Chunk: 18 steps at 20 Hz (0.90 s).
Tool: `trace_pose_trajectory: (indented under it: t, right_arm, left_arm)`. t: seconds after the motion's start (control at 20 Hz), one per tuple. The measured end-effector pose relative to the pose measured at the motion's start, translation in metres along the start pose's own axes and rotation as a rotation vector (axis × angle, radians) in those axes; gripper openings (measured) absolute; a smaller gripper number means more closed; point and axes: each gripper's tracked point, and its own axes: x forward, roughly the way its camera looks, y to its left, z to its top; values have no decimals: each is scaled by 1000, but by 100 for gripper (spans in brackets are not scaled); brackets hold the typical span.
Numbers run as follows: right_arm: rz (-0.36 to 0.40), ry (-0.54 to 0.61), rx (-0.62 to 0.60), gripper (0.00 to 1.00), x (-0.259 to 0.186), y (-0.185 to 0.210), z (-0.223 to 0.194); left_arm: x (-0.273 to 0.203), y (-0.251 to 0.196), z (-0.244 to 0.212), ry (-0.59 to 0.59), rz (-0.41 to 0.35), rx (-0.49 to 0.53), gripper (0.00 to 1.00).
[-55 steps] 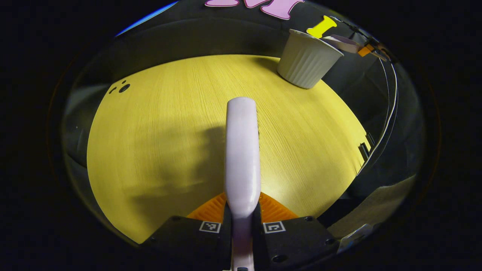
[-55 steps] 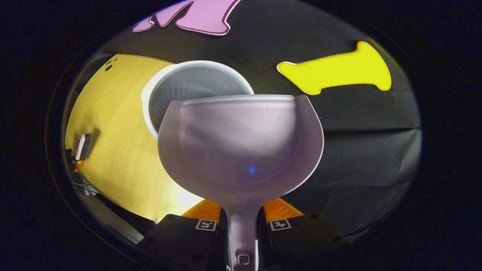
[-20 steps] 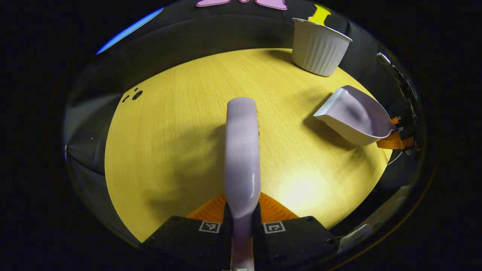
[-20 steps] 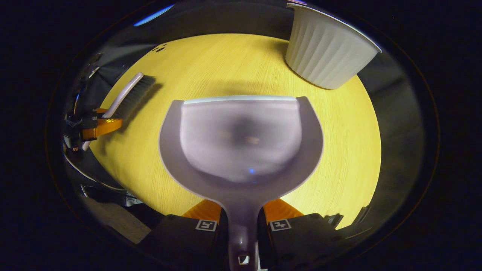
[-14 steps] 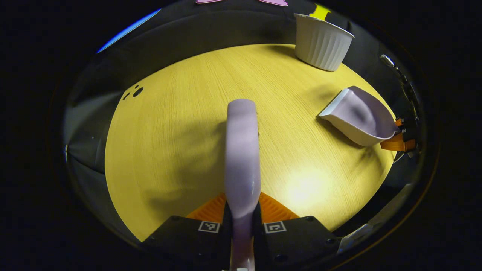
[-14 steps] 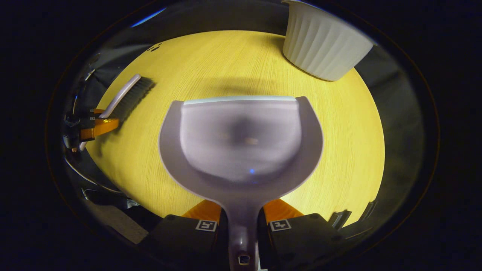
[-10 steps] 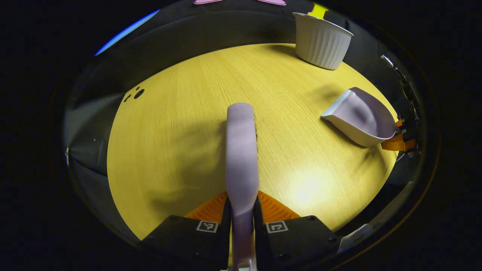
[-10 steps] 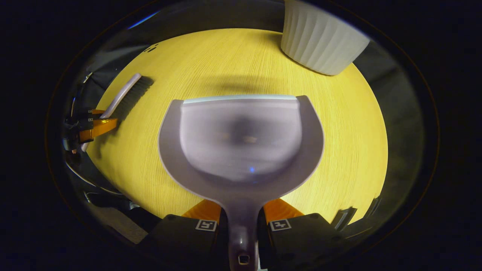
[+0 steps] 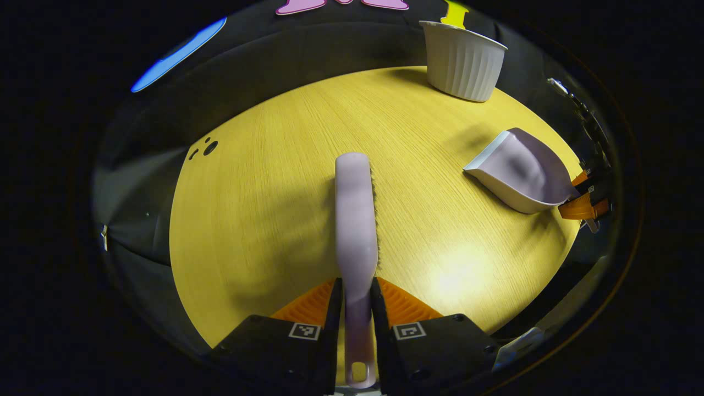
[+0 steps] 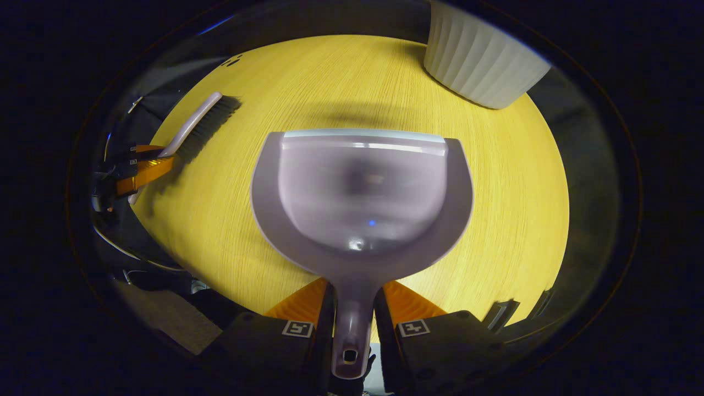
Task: Pick up the small broom and dustpan from the desktop, sweep the trash into the dustpan with the broom, and then empty the trash into the garbage bin.
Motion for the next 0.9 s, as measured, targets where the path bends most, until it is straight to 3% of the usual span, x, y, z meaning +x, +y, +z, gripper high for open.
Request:
trace_pose_trajectory:
  t: [0.05, 0.1, 0.2, 0.25, 0.3, 0.35, 0.4, 0.45, 0.6, 0.65, 0.7, 0.75, 0.8, 0.85, 0.9]
  right_arm:
    - [10, -5, 4, 41, -7, 1, 0]
    - [19, -16, 8, 36, -15, 1, 1]
    - [37, -38, 13, 41, -34, 2, 3]
    - [47, -56, 18, 41, -45, 3, 5]
    - [51, -77, 23, 39, -56, 3, 8]
    - [51, -109, 29, 38, -67, 3, 13]
    - [51, -145, 34, 38, -79, 3, 19]
    - [47, -186, 42, 38, -90, 3, 24]
    - [15, -333, 78, 38, -126, 4, 48]
    - [6, -399, 91, 46, -139, 6, 58]
    - [1, -470, 103, 38, -154, 7, 70]
    - [-3, -543, 109, 38, -168, 10, 82]
    - [-14, -612, 111, 38, -183, 10, 92]
    - [-26, -677, 114, 31, -195, 9, 101]
    - [-27, -735, 118, 38, -205, 10, 108]
  left_arm:
    - [-5, 1, 1, -6, 1, -5, 41]
    - [-12, 2, 3, -17, 3, -11, 34]
    - [-24, 3, 9, -44, 11, -13, 34]
    - [-30, 4, 11, -57, 16, -12, 41]
    - [-36, 5, 14, -70, 22, -11, 34]
    - [-44, 6, 18, -85, 28, -11, 41]
    - [-51, 6, 24, -104, 32, -11, 27]
    - [-60, 5, 31, -129, 36, -13, 34]
    - [-91, 1, 61, -255, 44, -29, 34]
    - [-103, -1, 75, -313, 51, -38, 34]
    - [-114, -5, 89, -377, 42, -49, 34]
    - [-125, -10, 103, -442, 24, -61, 33]
    - [-137, -17, 117, -507, -3, -73, 27]
    - [-151, -23, 132, -566, -28, -81, 31]
    - [-167, -26, 141, -624, -44, -86, 31]
